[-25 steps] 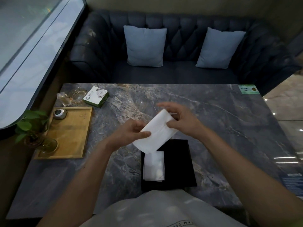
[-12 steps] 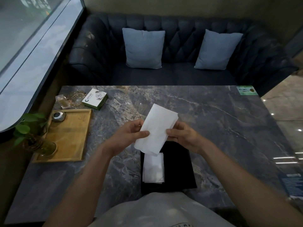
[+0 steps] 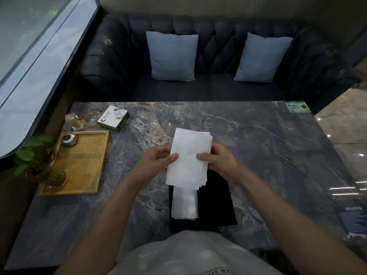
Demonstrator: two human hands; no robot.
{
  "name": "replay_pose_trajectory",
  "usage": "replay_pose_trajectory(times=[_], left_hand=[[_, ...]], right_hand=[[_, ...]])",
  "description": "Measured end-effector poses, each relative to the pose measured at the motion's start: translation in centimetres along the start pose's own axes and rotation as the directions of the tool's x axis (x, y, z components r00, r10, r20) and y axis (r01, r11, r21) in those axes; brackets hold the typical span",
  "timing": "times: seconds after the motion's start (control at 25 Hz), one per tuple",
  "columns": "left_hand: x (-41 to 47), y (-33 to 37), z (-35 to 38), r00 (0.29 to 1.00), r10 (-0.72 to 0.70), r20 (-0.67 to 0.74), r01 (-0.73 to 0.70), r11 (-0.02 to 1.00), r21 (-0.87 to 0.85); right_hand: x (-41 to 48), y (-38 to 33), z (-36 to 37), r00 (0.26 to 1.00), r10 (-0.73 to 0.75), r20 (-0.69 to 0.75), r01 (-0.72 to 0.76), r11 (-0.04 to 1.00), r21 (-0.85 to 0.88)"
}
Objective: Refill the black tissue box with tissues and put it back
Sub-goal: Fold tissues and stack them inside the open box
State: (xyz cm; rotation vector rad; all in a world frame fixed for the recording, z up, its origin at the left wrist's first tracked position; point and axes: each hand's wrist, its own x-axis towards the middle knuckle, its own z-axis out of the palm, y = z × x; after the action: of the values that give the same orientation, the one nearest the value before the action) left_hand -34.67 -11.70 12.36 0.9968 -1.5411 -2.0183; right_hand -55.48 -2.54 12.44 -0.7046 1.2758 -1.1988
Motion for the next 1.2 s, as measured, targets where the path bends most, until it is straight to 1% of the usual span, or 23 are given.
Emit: replay_pose_trajectory(times=[0.12, 0.24, 0.36, 0.44, 0.56, 0.72, 0.88, 0.96, 1.04, 1.12, 1.2], left_hand=[[0.2, -0.3, 0.2, 0.996, 0.022, -0.089, -0.020, 1.000, 0.021], [0.4, -0.5, 0.8, 0.988, 0.033, -0.153, -0.025, 0.998, 0.056], [0.5, -0.7, 1.1, 0.992, -0.041, -0.121, 0.036, 0.999, -0.037], [0.5, -1.1, 0.8, 0.994, -0.078, -0.081, 0.070, 0.994, -0.089], [0.5, -2.2, 0.6, 0.989, -0.094, -0.110, 0.090, 0.995, -0.043], [0.6, -4.4, 1.4, 0.961, -0.171, -0.218, 0.169, 0.985, -0.029], [0.5, -6.6, 2.1, 0.923, -0.234, -0.306, 0.237, 0.971, -0.027], [0.3, -7.7, 2.2, 0.907, -0.248, -0.340, 0.270, 0.963, 0.020], [0.0, -8.8, 2.3, 0.895, -0.255, -0.365, 0.311, 0.945, 0.103], [-0.3, -9.8, 2.4, 0.902, -0.249, -0.353, 0.319, 0.935, 0.157], [-0.3, -10.5, 2.7, 0.916, -0.215, -0.340, 0.308, 0.918, 0.250]], right_hand=[[-0.2, 0.1, 0.2, 1.000, 0.023, 0.007, -0.024, 0.999, 0.037], [-0.3, 0.2, 0.5, 1.000, 0.028, -0.007, -0.028, 0.999, -0.036], [-0.1, 0.4, 0.4, 0.997, -0.005, -0.083, -0.003, 0.996, -0.089], [-0.1, 0.7, 0.2, 0.996, -0.001, -0.090, -0.009, 0.993, -0.114], [0.0, 1.6, -0.1, 0.997, 0.017, -0.075, -0.024, 0.995, -0.093], [0.4, 4.0, -0.7, 0.985, 0.083, -0.152, -0.099, 0.990, -0.100], [0.4, 7.1, -0.9, 0.959, 0.153, -0.240, -0.208, 0.953, -0.221], [0.2, 8.3, -0.9, 0.943, 0.162, -0.291, -0.252, 0.918, -0.305], [0.0, 9.3, -0.8, 0.929, 0.169, -0.329, -0.290, 0.884, -0.367], [-0.3, 10.1, -0.5, 0.924, 0.156, -0.350, -0.302, 0.860, -0.412], [-0.3, 10.7, -0.2, 0.926, 0.115, -0.361, -0.292, 0.823, -0.487]])
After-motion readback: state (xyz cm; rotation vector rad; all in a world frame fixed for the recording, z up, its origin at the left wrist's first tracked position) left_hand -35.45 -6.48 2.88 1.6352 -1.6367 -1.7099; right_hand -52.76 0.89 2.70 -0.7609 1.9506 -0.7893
